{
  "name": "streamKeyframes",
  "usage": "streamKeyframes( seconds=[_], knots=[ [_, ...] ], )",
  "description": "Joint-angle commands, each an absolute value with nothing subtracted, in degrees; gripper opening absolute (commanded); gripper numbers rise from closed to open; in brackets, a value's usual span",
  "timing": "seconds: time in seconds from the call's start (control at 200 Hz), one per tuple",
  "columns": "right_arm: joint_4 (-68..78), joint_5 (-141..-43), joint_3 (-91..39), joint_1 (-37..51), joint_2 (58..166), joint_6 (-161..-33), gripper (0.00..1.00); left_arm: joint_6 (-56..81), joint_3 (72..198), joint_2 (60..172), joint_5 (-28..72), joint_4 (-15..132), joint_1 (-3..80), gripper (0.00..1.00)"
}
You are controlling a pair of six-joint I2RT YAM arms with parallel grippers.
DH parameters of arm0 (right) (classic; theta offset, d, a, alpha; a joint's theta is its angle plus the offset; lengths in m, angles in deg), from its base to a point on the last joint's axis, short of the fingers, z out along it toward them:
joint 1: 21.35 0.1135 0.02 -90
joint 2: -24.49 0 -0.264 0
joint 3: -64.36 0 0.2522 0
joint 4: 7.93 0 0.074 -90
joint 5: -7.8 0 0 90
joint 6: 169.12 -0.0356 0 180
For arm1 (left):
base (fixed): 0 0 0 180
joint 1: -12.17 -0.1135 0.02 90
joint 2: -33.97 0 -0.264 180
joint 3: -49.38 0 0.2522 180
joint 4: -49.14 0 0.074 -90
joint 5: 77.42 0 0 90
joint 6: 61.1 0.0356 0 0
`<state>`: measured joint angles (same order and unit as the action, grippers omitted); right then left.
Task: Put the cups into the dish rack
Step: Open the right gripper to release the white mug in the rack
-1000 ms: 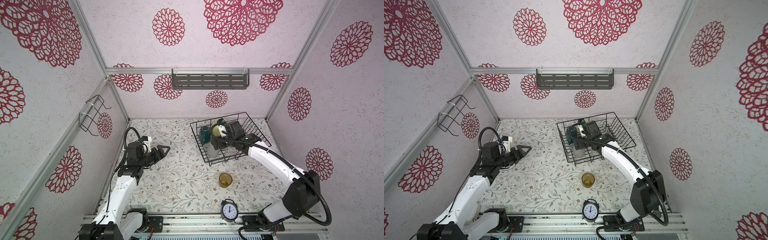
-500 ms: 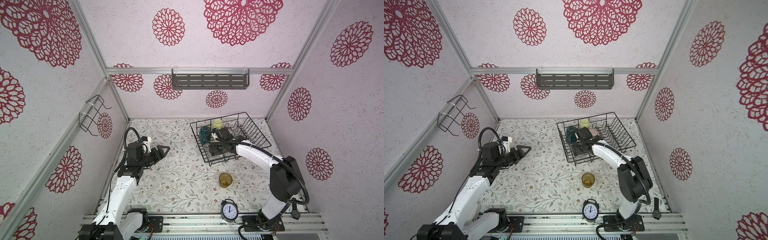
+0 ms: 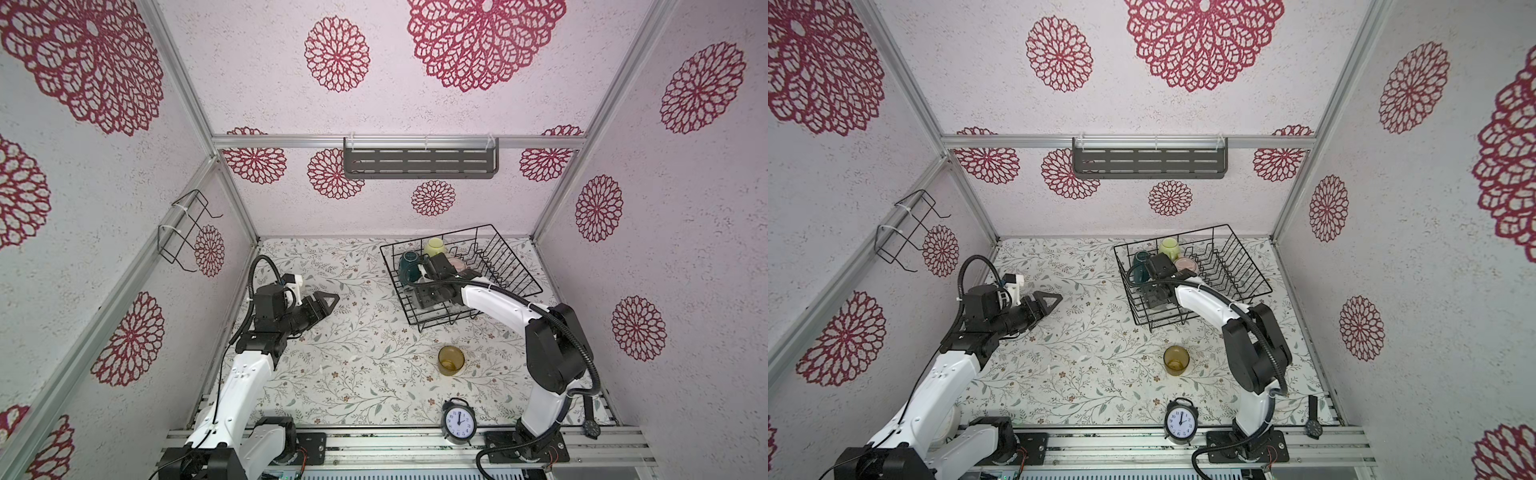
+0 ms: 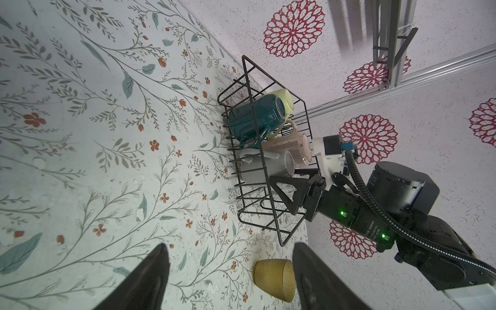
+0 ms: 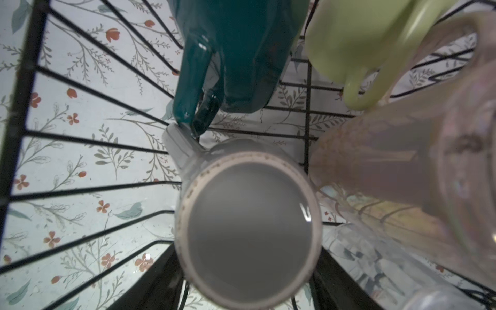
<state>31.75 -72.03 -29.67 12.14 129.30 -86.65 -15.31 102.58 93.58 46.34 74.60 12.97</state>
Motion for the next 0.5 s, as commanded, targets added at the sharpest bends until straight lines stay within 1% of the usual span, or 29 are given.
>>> streamKeyframes(
  seconds=[0.0,0.27,0.4,0.496],
  knots=[
    [29.12,-68.41,-32.28,12.05,130.14,-83.95,0.72,-15.19,103.9,93.78,46.86,74.05,12.44,0.76],
    [28.02,-68.24,-33.33,11.96,131.06,-80.77,0.73,-15.45,104.07,93.3,47.16,74.67,12.44,0.76],
    [28.6,-68.17,-32.88,11.96,130.03,-80.77,0.82,-15.4,104.08,92.84,46.33,74.74,12.44,0.76],
    [28.59,-70.03,-31.56,11.96,127.64,-81.48,0.84,-15.22,104.54,92.52,46.77,75.53,12.48,0.76]
  ],
)
